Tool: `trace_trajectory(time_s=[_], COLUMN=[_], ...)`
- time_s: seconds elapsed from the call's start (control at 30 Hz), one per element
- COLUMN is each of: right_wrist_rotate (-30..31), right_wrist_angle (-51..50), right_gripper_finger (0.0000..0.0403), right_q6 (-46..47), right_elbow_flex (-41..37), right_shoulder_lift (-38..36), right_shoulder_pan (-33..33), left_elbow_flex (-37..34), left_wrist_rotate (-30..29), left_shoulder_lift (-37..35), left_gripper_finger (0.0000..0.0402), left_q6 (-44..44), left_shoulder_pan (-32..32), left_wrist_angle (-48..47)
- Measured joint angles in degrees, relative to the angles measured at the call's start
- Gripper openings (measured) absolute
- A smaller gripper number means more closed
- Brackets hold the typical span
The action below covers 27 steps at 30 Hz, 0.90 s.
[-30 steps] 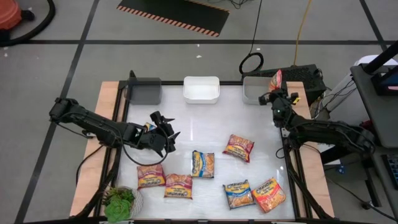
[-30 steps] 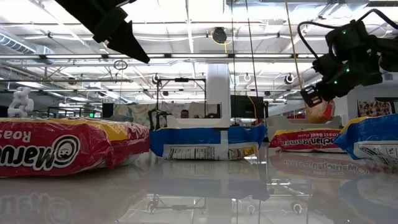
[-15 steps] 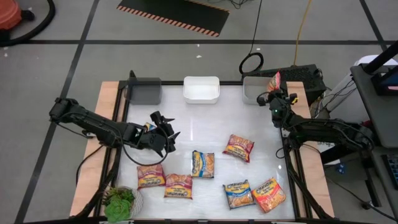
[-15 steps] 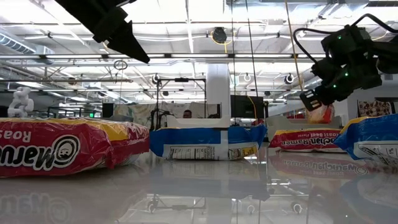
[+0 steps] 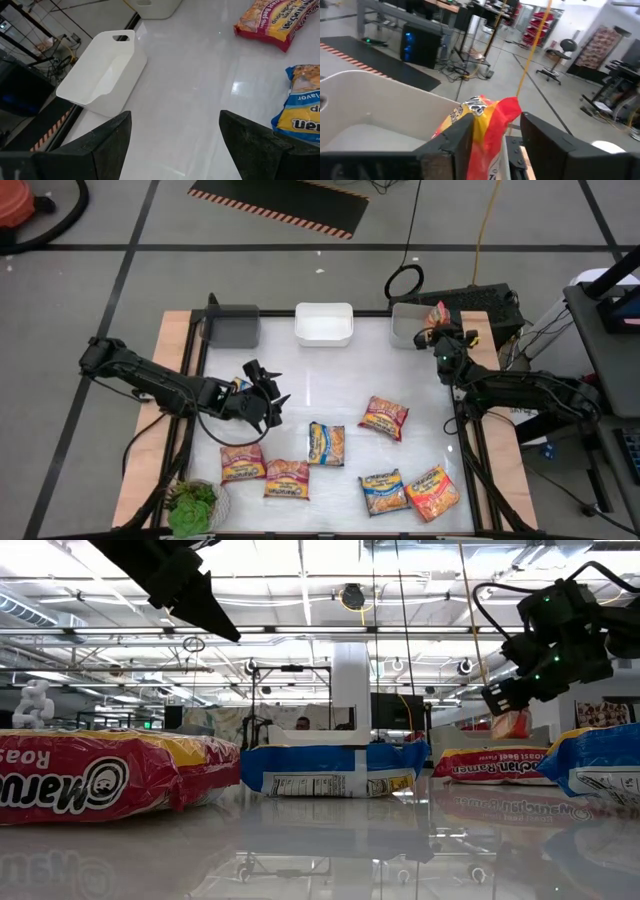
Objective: Sort Maruchan noodles
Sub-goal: Put the top orange noodle pack into the gray bin
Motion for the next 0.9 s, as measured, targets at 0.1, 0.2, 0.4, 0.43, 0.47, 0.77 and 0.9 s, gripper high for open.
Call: trace_trajectory(time_s=[0.1, 0.2, 0.4, 0.43, 0.47, 0.77, 0.9], right_wrist_rotate=[-2.1, -3.6, -5.3, -5.7, -6.8, -22.0, -31.3], right_wrist_angle=[-0.1, -1.5, -14.8, -17.7, -20.5, -49.5, -58.9], right_gripper_finger=[0.0168, 0.0161, 0.0133, 0.013, 0.0128, 0.0165, 0.0194], right_q6=[0.9, 2.7, 9.2, 10.9, 12.6, 23.9, 23.8], right_elbow_flex=[0.4, 1.6, 7.5, 9.0, 10.5, 31.2, 39.2], right_shoulder_lift=[-0.1, -0.1, -0.1, -0.1, -0.1, 0.3, 3.3], right_shoulder_pan=[0.0, 0.0, 0.0, 0.0, 0.0, -4.2, -10.6], left_elbow_flex=[0.0, 0.0, 0.0, 0.0, 0.0, 0.0, 0.0], left_wrist_rotate=[0.0, 0.1, 0.1, 0.1, 0.1, 1.2, 1.2], left_shoulder_lift=[0.0, 0.0, 0.0, 0.0, 0.0, 0.0, 0.0], left_gripper_finger=[0.0305, 0.0305, 0.0305, 0.0305, 0.0305, 0.0305, 0.0305], left_q6=[0.0, 0.0, -0.1, -0.1, -0.1, -0.5, 1.2], left_shoulder_pan=[0.0, 0.0, 0.0, 0.0, 0.0, 0.0, 0.0], left_wrist_angle=[0.0, 0.0, -0.2, -0.2, -0.2, -0.3, -0.4])
